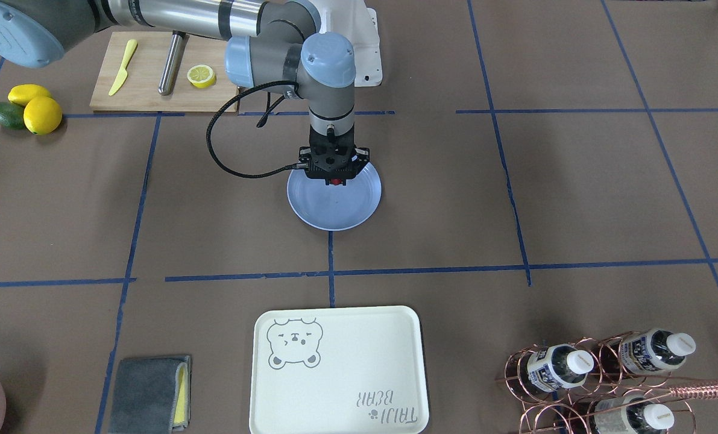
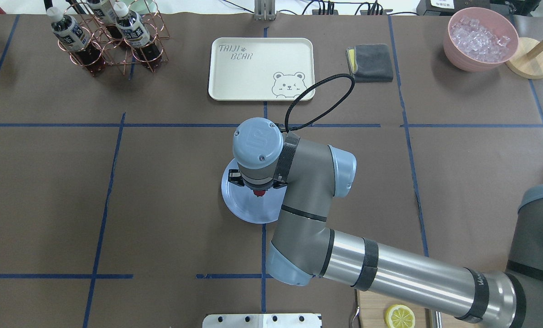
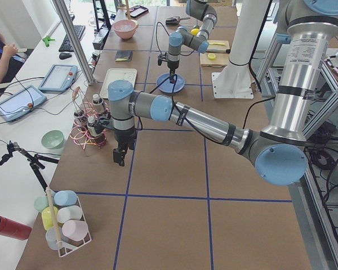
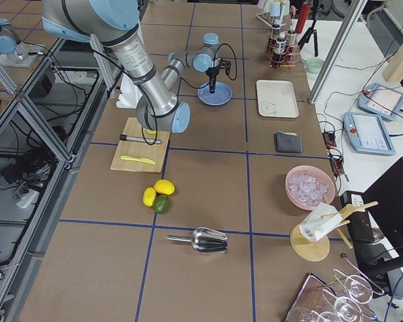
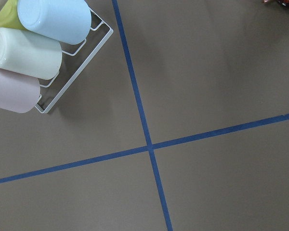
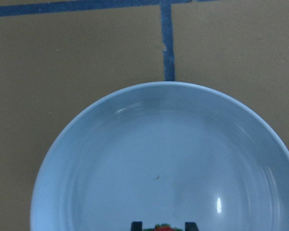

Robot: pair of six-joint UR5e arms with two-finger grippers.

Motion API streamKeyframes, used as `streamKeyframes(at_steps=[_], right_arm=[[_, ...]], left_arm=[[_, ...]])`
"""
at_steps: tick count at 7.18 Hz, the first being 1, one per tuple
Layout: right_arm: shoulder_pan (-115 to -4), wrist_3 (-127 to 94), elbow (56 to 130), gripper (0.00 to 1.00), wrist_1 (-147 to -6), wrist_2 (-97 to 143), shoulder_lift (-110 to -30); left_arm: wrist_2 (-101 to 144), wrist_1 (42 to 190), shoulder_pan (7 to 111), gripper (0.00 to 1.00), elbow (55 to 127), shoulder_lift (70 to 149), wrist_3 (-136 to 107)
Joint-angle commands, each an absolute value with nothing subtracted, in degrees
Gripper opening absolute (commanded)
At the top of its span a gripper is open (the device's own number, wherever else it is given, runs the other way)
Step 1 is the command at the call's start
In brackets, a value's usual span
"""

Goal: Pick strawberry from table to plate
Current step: 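Open the right gripper to drop the strawberry onto the plate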

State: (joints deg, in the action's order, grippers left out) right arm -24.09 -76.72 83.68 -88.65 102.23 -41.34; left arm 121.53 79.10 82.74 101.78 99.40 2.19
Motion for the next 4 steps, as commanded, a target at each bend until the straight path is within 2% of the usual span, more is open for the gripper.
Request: streamKeyframes(at_steps=[1, 3, 4], right_arm=[[-23.99, -76.2, 82.09, 0.0, -88.59, 102.13, -41.22], [-23.99, -76.64, 82.09, 0.04, -88.51, 102.13, -41.05], [-23.99, -76.73, 82.09, 0.92, -88.51, 101.95, -41.04]], left_arm=[[121.73, 79.19, 82.88, 1.0, 101.69, 99.14, 2.28], [121.73, 79.19, 82.88, 1.0, 101.69, 99.14, 2.2], [121.82, 79.19, 82.88, 1.0, 101.69, 99.14, 2.2]])
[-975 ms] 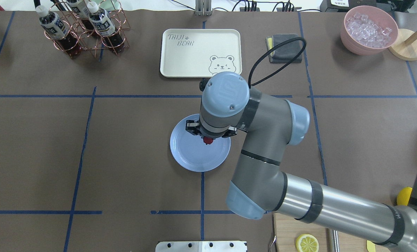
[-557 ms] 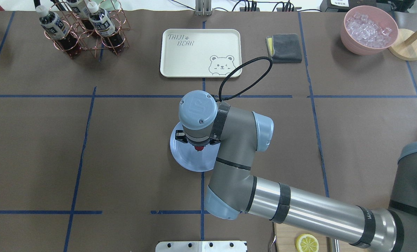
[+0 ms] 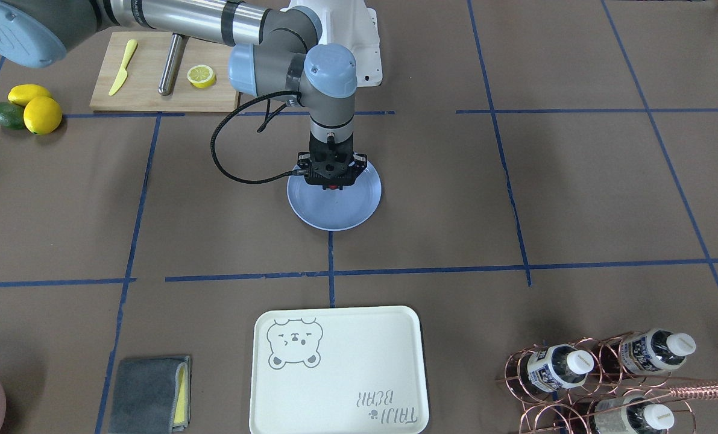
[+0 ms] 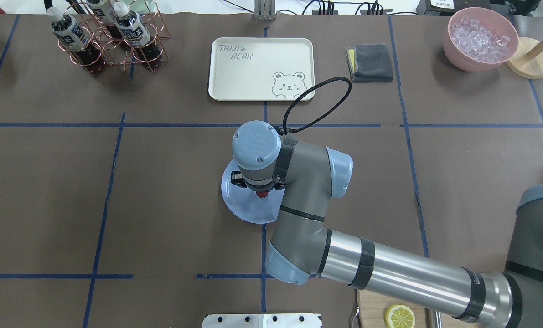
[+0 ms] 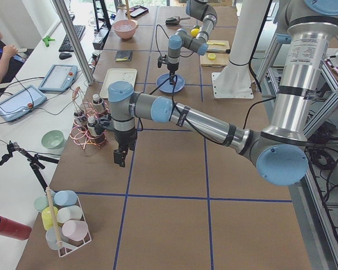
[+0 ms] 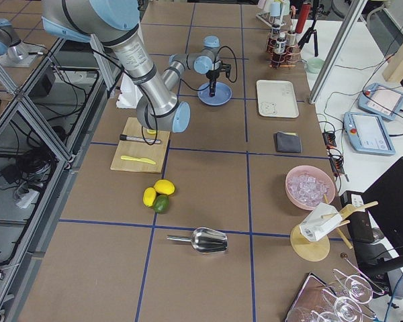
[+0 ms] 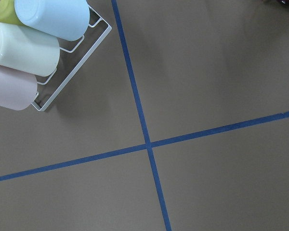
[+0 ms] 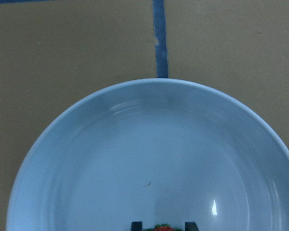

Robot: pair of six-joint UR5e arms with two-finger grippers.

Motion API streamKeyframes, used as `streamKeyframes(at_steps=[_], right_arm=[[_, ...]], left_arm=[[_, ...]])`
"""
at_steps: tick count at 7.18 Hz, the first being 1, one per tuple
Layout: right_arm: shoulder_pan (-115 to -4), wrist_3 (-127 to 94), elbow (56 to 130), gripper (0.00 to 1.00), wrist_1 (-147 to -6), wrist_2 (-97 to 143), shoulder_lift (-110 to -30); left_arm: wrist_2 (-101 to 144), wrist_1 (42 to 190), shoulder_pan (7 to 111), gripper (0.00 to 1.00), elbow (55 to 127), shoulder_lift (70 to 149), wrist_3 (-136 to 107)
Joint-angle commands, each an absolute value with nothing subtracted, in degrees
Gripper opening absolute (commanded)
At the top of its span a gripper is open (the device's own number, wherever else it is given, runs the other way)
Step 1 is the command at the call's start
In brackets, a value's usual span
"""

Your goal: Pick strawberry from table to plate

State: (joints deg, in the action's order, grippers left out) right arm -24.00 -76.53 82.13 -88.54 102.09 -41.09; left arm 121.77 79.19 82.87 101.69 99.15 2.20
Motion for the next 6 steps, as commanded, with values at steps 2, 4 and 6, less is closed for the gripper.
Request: streamKeyframes(at_steps=[2, 4, 6], right_arm=[[-24.6, -76.47, 82.87, 1.0, -88.42, 101.86, -40.96], [-28.71, -75.51, 89.69, 1.0, -93.64, 104.57, -41.91], [-33.55, -65.1, 102.51, 1.0, -108.74, 104.85, -45.85]], left_arm=[[121.82, 79.19, 82.88, 1.0, 101.69, 99.05, 2.2], [121.82, 82.76, 83.32, 1.0, 101.69, 95.65, 2.29], [122.25, 87.44, 83.41, 1.0, 99.25, 93.08, 2.37]])
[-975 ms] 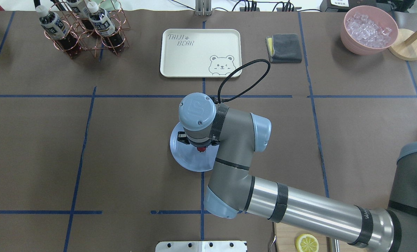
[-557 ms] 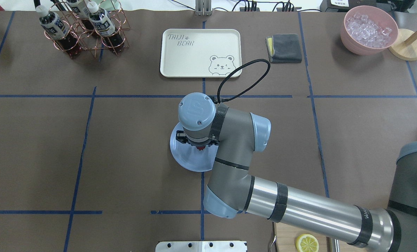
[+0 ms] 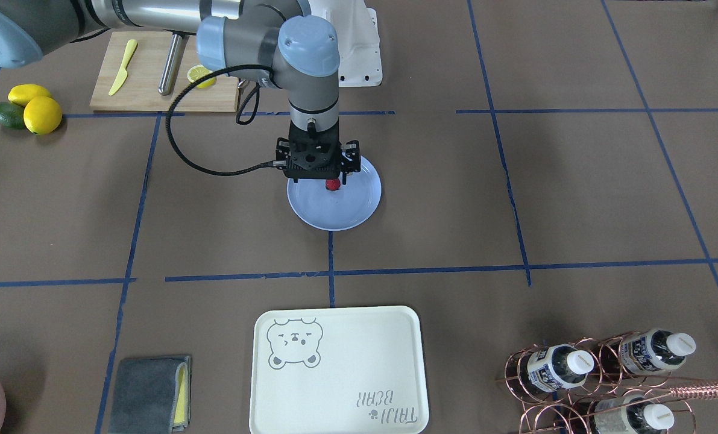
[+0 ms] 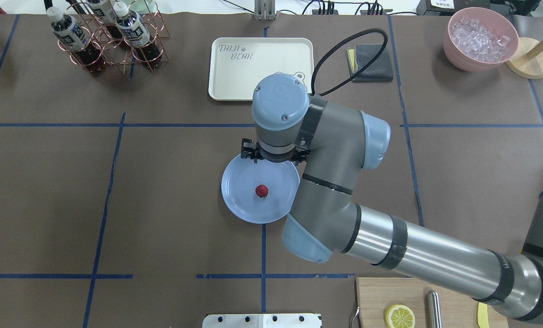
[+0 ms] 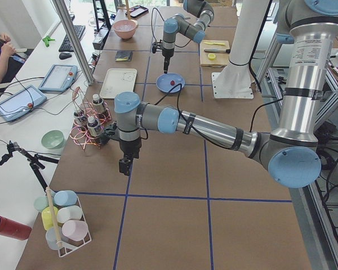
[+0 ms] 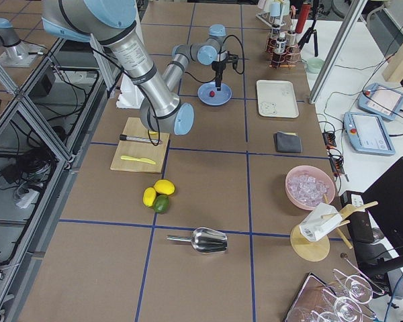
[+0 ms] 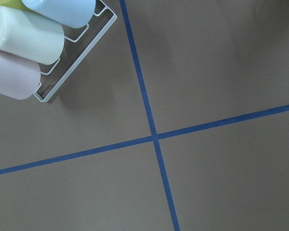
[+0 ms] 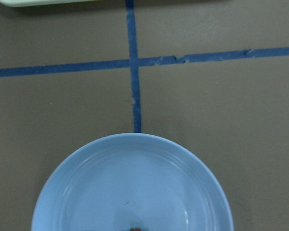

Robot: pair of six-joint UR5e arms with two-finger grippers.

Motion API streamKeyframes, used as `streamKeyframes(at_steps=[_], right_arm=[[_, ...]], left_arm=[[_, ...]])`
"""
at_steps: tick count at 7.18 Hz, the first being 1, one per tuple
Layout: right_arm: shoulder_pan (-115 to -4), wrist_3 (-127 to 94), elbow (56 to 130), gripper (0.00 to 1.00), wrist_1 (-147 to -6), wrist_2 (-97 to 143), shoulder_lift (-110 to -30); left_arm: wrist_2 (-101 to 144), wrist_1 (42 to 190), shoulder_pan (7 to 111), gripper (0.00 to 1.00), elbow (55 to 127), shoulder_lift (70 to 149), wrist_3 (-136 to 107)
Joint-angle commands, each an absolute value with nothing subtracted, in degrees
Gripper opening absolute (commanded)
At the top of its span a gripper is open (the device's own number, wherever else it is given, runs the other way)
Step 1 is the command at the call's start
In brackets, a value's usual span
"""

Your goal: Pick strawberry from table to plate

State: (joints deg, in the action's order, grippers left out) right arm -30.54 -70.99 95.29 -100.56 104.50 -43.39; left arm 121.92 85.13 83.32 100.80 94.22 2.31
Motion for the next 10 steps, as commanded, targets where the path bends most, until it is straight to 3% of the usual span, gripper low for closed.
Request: streamKeyframes(at_steps=[1, 3, 7, 8, 10], right_arm=[[-37.75, -58.77, 108.92, 1.0, -110.03, 107.12, -51.62], [-49.16, -42.8, 115.73, 1.0, -109.42, 115.97, -63.23], [-67.64, -22.61, 115.32, 1.0, -99.36, 127.94, -83.43], [-72.03, -17.72, 113.49, 1.0, -94.36, 129.97, -89.76], [-83.96, 1.47, 101.5, 1.0, -87.82, 138.04, -95.0]], left_arm=[[124.78, 88.15, 84.54, 1.0, 97.66, 92.12, 4.64], [131.02, 87.98, 88.32, 1.0, 93.09, 92.2, 8.26], [135.0, 87.63, 88.77, 1.0, 91.76, 92.02, 4.57], [135.0, 87.71, 88.77, 1.0, 91.76, 92.02, 4.57], [135.0, 87.71, 88.86, 1.0, 91.85, 92.02, 4.57]])
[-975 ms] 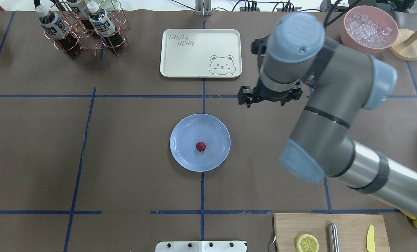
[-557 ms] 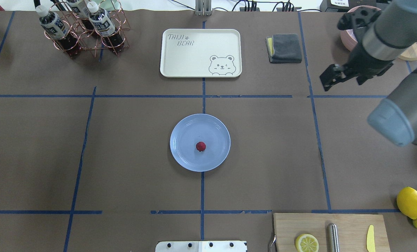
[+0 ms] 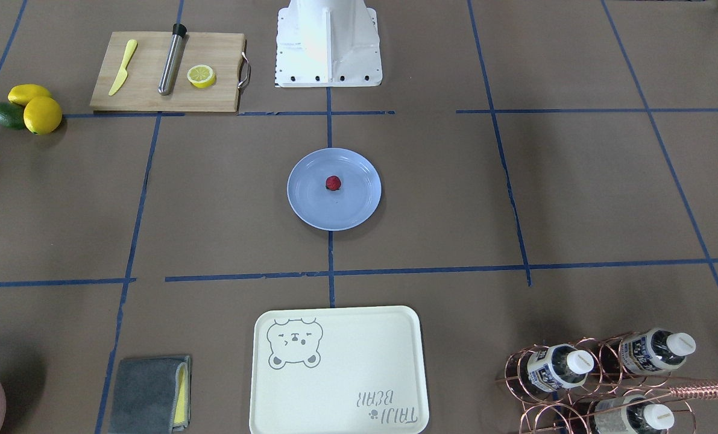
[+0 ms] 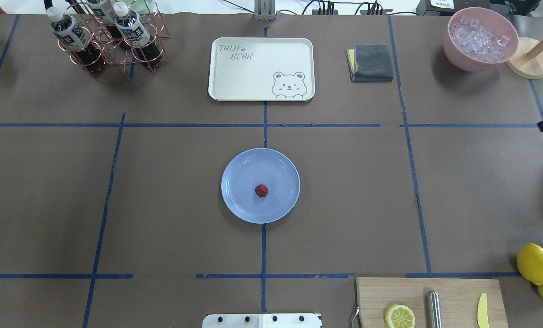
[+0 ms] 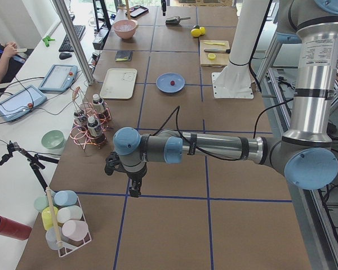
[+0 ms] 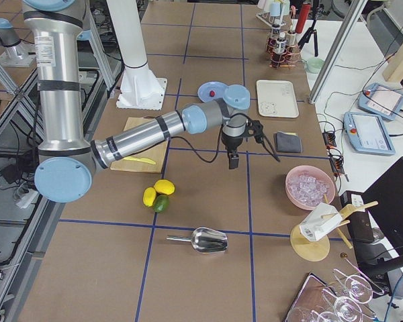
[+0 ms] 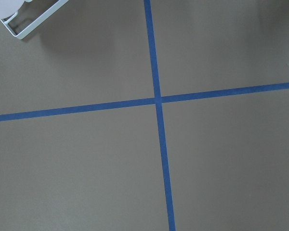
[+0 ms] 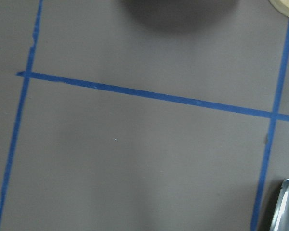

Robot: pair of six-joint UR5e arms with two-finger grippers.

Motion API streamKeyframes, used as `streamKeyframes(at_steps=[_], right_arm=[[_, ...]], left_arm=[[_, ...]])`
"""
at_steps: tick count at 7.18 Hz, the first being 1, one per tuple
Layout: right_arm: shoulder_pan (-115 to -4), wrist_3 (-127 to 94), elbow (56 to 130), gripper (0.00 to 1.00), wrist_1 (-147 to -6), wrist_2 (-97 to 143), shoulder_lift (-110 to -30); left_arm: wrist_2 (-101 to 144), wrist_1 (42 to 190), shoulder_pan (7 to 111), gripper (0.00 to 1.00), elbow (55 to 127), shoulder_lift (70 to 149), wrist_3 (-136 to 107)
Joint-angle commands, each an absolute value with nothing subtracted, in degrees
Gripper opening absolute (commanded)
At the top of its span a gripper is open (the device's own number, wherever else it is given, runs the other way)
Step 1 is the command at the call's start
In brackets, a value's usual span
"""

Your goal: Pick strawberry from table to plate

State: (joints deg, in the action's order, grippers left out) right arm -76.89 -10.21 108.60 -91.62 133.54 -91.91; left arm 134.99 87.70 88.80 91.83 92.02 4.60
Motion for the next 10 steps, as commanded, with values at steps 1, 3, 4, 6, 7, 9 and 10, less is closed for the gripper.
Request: streamKeyframes(at_steps=[1, 3, 4, 6, 7, 9, 10], right_arm=[[-86.81, 7.5, 97.86, 1.0, -87.72, 137.64, -94.66], [-87.71, 6.86, 97.03, 1.0, -87.89, 135.8, -94.31], [-87.71, 7.46, 96.51, 1.0, -87.63, 135.53, -95.52], [-87.8, 7.47, 94.84, 1.0, -87.63, 136.14, -94.57], [-88.76, 7.38, 94.49, 1.0, -87.63, 136.32, -94.83], [-89.65, 8.96, 94.4, 1.0, -87.63, 136.41, -95.1], [-89.65, 9.05, 94.13, 1.0, -87.63, 136.49, -95.1]], left_arm=[[135.0, 87.71, 88.86, 1.0, 91.93, 92.02, 4.57], [135.0, 87.8, 88.94, 1.0, 91.93, 91.93, 4.57], [135.0, 88.15, 88.95, 1.0, 92.11, 91.15, 4.57], [135.0, 88.07, 88.95, 1.0, 92.02, 91.06, 4.57], [135.0, 88.15, 88.95, 1.0, 92.11, 90.71, 4.57], [135.0, 88.15, 88.95, 1.0, 92.2, 90.7, 4.57], [135.0, 88.15, 88.95, 1.0, 92.2, 90.7, 4.57]])
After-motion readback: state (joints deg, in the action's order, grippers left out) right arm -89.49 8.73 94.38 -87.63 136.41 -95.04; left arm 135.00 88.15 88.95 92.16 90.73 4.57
